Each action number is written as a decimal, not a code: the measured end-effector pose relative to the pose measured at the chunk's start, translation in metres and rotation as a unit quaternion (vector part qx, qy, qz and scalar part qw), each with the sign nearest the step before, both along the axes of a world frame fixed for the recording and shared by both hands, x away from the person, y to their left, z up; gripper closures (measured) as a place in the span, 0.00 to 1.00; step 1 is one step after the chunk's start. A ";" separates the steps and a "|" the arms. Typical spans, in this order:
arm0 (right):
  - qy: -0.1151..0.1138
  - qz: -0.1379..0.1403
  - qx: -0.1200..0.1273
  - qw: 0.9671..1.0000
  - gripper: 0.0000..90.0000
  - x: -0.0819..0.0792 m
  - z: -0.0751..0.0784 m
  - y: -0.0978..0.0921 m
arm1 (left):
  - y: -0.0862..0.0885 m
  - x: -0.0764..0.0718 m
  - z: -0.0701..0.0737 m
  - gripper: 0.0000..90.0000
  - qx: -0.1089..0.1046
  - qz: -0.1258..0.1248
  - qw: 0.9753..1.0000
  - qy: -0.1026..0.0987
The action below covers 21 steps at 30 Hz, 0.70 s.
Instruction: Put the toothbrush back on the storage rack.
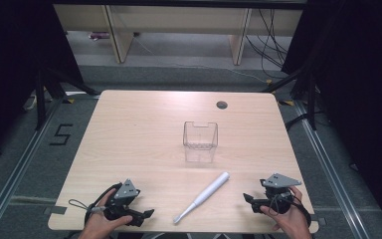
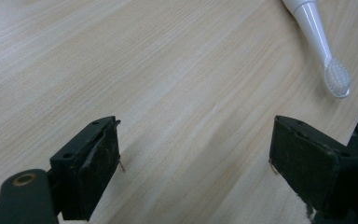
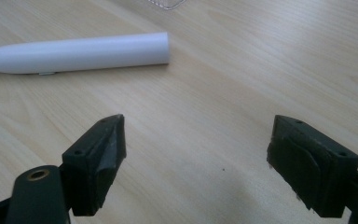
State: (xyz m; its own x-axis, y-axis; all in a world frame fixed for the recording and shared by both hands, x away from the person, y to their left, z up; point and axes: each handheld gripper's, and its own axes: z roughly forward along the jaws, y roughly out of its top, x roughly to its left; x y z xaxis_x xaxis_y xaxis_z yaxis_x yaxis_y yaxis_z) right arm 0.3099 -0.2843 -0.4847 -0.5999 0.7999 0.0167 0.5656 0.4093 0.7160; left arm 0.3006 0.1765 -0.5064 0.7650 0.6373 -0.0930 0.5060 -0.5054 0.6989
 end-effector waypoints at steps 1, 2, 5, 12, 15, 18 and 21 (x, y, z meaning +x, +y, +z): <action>-0.008 0.009 -0.004 1.000 0.21 0.001 -0.001 0.000 | 0.000 0.000 0.000 0.17 -0.003 -0.002 1.000 0.002; -0.012 0.014 -0.006 1.000 0.21 0.001 -0.001 -0.001 | 0.000 0.000 0.000 0.17 -0.001 -0.004 1.000 0.003; -0.018 0.018 -0.015 1.000 0.21 0.001 0.001 0.000 | 0.000 0.001 0.000 0.17 0.000 -0.003 1.000 0.001; -0.021 0.043 -0.024 0.999 0.20 0.001 0.003 0.004 | -0.001 0.001 -0.001 0.17 -0.008 0.001 1.000 0.004; -0.026 0.059 -0.024 0.998 0.21 0.002 0.006 0.007 | 0.000 0.002 -0.001 0.17 0.001 -0.002 1.000 0.001; -0.026 0.066 -0.028 0.997 0.22 0.001 0.010 0.011 | 0.000 0.002 -0.001 0.17 0.000 0.002 1.000 0.001; -0.031 0.088 -0.041 0.995 0.23 0.002 0.012 0.016 | 0.001 0.002 0.000 0.17 -0.004 0.000 1.000 0.005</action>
State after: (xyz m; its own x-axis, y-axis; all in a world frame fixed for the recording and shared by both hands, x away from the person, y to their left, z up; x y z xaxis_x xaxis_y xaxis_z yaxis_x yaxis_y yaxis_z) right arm 0.3116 -0.2685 -0.4732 -0.7289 0.6792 -0.0859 0.4351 0.5565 0.7078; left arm 0.3028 0.1775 -0.5069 0.7638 0.6366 -0.1064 0.5134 -0.4994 0.6979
